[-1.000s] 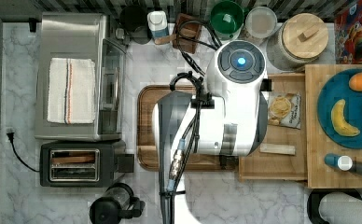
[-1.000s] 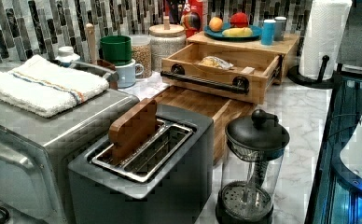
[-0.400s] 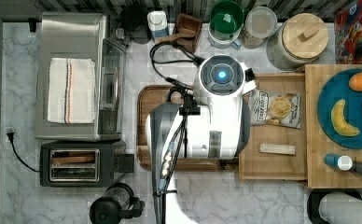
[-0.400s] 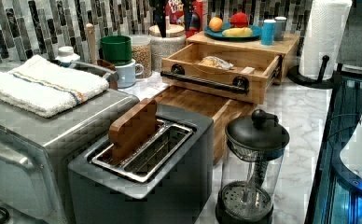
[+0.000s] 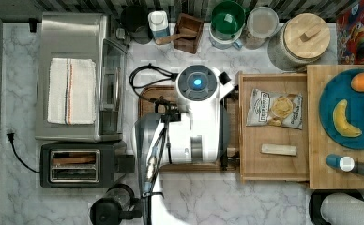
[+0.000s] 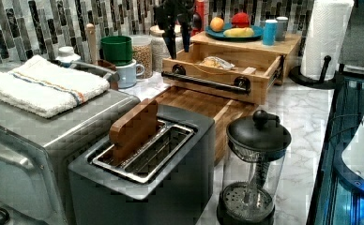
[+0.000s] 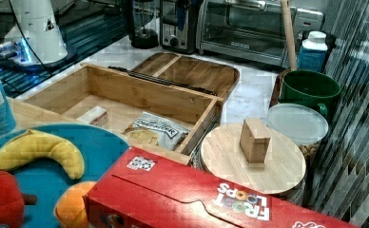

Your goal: Close the drawer.

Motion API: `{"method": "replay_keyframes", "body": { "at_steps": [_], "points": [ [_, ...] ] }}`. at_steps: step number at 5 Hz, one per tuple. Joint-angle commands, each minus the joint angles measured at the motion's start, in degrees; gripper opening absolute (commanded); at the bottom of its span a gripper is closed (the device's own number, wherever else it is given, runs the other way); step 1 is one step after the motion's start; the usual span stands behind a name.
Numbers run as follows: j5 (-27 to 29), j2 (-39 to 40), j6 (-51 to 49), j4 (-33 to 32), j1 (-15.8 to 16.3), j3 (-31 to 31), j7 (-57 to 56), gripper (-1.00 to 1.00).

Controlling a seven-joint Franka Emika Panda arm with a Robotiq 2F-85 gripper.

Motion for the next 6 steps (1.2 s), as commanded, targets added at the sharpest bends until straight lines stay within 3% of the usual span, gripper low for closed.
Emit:
{"method": "replay_keyframes", "body": {
  "at_steps": [1,3,6],
  "points": [
    [-3.32,2.37,15.17,-9.44,0.15,0.62,-1.05,-1.00],
    [-5.45,6.43,22.62,-11.04,-0.99,-1.06,-2.28,-1.00],
    [-7.32,6.92,23.47,-9.58,-4.33,-3.94,-12.70,-1.00]
  ]
}}
